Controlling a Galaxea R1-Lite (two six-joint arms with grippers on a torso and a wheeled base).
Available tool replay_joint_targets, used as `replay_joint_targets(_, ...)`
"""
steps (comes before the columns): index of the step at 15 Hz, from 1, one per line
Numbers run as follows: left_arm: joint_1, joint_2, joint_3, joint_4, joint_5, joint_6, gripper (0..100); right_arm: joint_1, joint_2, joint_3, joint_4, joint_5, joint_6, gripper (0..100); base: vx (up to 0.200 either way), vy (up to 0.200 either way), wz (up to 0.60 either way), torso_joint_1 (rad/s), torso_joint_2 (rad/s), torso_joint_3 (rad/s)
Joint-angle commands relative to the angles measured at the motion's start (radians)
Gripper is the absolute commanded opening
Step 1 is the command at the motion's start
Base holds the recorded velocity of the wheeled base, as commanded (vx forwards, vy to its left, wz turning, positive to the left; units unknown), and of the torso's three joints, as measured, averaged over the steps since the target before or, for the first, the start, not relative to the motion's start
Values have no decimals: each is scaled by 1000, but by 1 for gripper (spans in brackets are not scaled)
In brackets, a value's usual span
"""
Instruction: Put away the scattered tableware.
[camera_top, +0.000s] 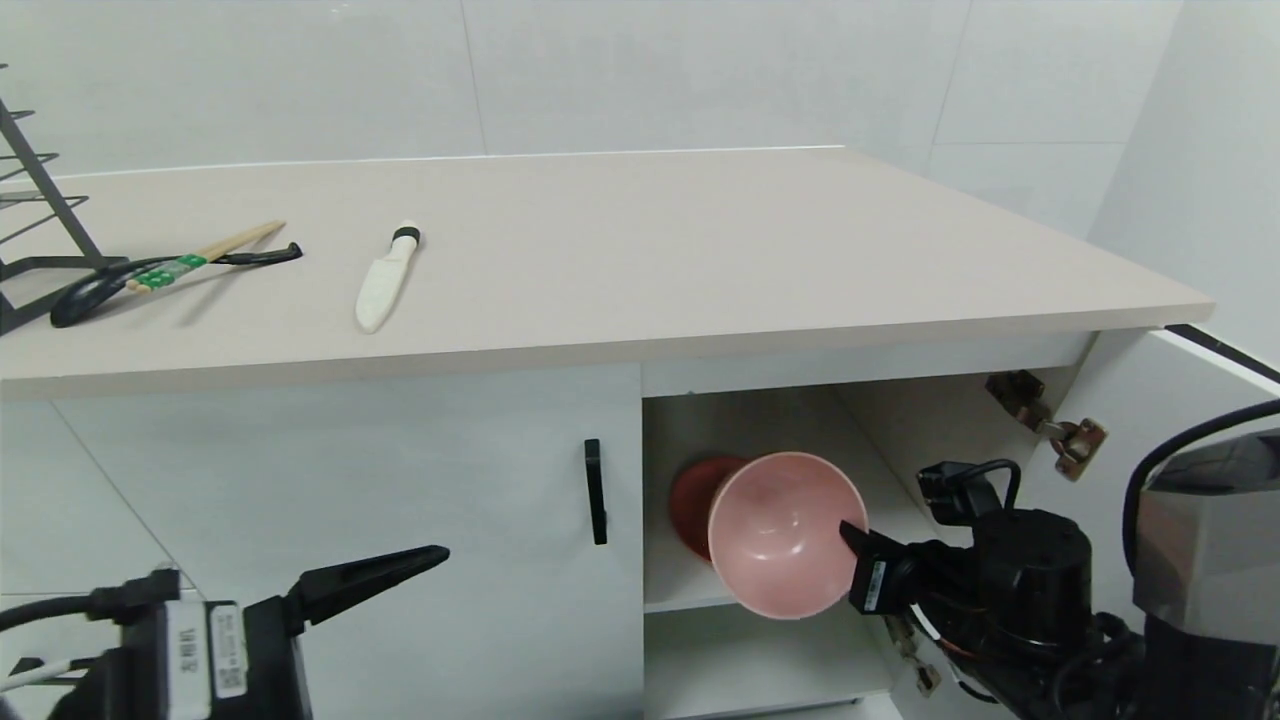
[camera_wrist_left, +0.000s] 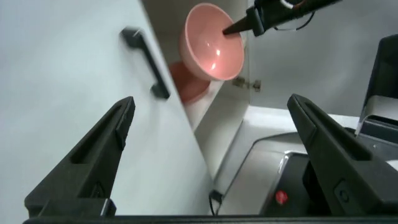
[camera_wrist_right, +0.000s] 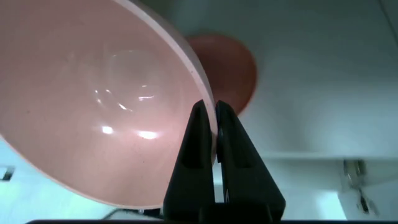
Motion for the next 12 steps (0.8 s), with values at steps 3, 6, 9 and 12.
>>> replay_joint_targets(3,109,-226,-9,123,-4,-48,100,-98,71,-99,-2,80,-23,0,0,0,0,0,0,0)
replay_joint_targets(6,167,-226,-17,118,-4,-48,100,-166,182,-138,-2,113,-77,0,0,0,0,0,0,0)
replay_joint_targets(9,247,-228,-21,118,-2,-50,100,-175,225,-229,-2,122,-78,0,0,0,0,0,0,0)
replay_joint_targets(12,298,-228,-38,118,-2,-67,100,-167,261,-284,-2,142,-80,0,0,0,0,0,0,0)
